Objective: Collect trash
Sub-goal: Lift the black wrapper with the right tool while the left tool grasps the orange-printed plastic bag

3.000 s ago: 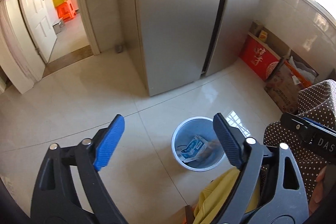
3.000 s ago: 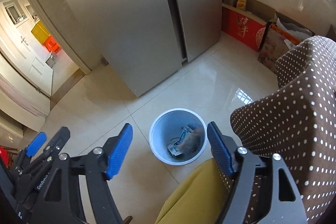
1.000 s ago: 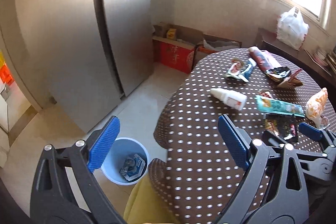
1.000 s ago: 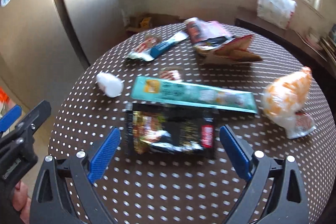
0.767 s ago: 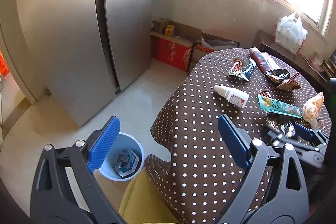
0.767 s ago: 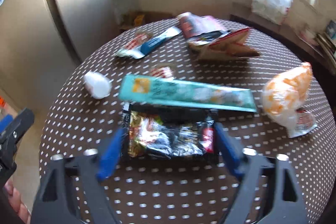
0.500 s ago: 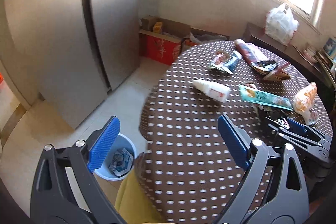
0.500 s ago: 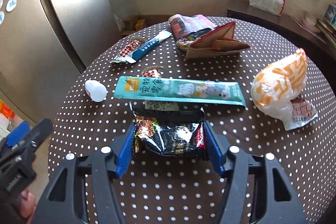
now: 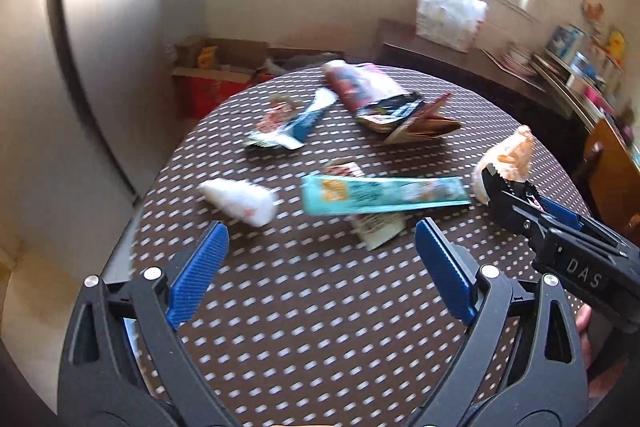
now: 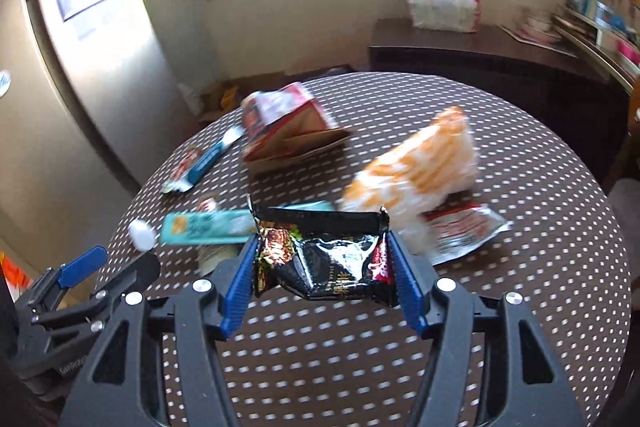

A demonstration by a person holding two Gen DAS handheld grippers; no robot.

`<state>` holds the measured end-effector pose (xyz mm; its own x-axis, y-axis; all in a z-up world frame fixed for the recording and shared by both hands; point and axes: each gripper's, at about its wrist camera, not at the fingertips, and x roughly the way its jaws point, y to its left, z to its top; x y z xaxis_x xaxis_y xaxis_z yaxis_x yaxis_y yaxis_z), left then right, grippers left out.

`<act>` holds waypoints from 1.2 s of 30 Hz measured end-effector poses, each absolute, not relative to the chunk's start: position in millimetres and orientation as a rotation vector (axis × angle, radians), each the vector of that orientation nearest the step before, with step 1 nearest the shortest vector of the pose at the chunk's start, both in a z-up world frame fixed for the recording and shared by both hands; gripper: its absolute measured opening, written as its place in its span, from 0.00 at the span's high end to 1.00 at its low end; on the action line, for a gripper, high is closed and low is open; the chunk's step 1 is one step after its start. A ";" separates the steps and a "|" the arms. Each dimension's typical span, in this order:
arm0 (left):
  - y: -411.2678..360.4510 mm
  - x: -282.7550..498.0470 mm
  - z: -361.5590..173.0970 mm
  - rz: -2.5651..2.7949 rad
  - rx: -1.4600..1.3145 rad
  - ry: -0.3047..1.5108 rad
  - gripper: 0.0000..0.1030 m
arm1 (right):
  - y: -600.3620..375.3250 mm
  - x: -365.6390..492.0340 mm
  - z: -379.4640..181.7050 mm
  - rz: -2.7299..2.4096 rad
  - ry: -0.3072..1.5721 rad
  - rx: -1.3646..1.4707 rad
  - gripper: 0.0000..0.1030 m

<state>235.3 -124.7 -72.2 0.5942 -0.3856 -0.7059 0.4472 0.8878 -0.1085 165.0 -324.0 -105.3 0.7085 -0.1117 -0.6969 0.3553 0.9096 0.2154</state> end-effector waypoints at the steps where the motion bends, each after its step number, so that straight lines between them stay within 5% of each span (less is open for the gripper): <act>1: -132.1 236.9 -71.7 -0.499 0.092 0.802 0.10 | -330.8 163.8 -105.0 -0.278 0.741 0.360 0.41; 26: -334.0 246.5 -100.6 -0.804 0.489 0.873 0.10 | -463.6 70.8 -108.1 -0.590 0.650 0.583 0.41; 27: -337.1 245.2 -105.5 -0.801 0.498 0.860 0.14 | -465.5 68.6 -109.3 -0.593 0.651 0.585 0.41; 28: -335.1 246.3 -105.1 -0.817 0.472 0.862 0.39 | -466.8 66.5 -110.4 -0.596 0.652 0.586 0.41; 29: -332.7 248.7 -104.9 -0.831 0.444 0.890 0.51 | -467.3 66.0 -111.2 -0.598 0.654 0.586 0.41; 36: -297.4 256.6 -81.0 -0.812 0.313 0.866 0.55 | -457.8 73.1 -108.3 -0.579 0.656 0.571 0.41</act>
